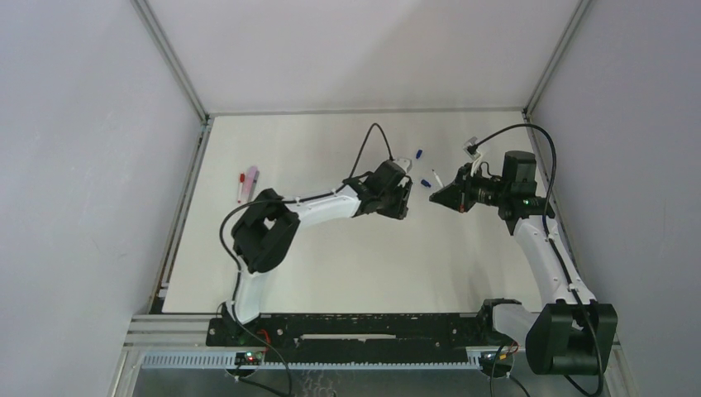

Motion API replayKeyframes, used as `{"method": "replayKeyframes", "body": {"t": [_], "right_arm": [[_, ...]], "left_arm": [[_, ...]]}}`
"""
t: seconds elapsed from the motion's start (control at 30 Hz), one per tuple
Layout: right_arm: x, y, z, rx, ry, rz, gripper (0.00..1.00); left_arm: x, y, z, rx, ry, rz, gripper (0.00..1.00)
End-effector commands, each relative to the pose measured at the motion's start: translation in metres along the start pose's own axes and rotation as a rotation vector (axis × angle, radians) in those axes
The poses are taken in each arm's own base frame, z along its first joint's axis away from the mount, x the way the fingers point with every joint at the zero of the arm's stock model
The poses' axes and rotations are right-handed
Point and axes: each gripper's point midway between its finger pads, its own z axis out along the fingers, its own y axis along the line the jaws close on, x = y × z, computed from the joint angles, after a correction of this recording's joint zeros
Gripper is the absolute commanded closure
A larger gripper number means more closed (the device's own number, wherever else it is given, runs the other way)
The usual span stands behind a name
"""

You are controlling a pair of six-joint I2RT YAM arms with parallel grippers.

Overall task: Insert the pens into the pen caps
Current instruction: Move the pen cap to the center of the board.

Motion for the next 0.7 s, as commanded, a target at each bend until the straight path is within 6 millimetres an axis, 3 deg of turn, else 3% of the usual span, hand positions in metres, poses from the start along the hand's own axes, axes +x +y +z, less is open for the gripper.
{"method": "replayKeyframes", "body": {"t": [0.0, 0.37, 0.67], "right_arm": [[-0.02, 0.002, -0.006, 0.021, -0.036, -0.055, 1.0], [-0.022, 0.001, -0.007, 0.023, -0.035, -0.049, 1.0], [-0.023, 0.002, -0.008, 0.022, -0.038, -0.048, 1.0]], "left_arm": [[-0.011, -0.002, 0.006, -0.019, 0.063, 0.076, 0.53], [-0.024, -0.003, 0.033, -0.007, 0.119, 0.063, 0.66], [-0.03, 0.0, 0.048, -0.032, 0.128, 0.051, 0.67]]}}
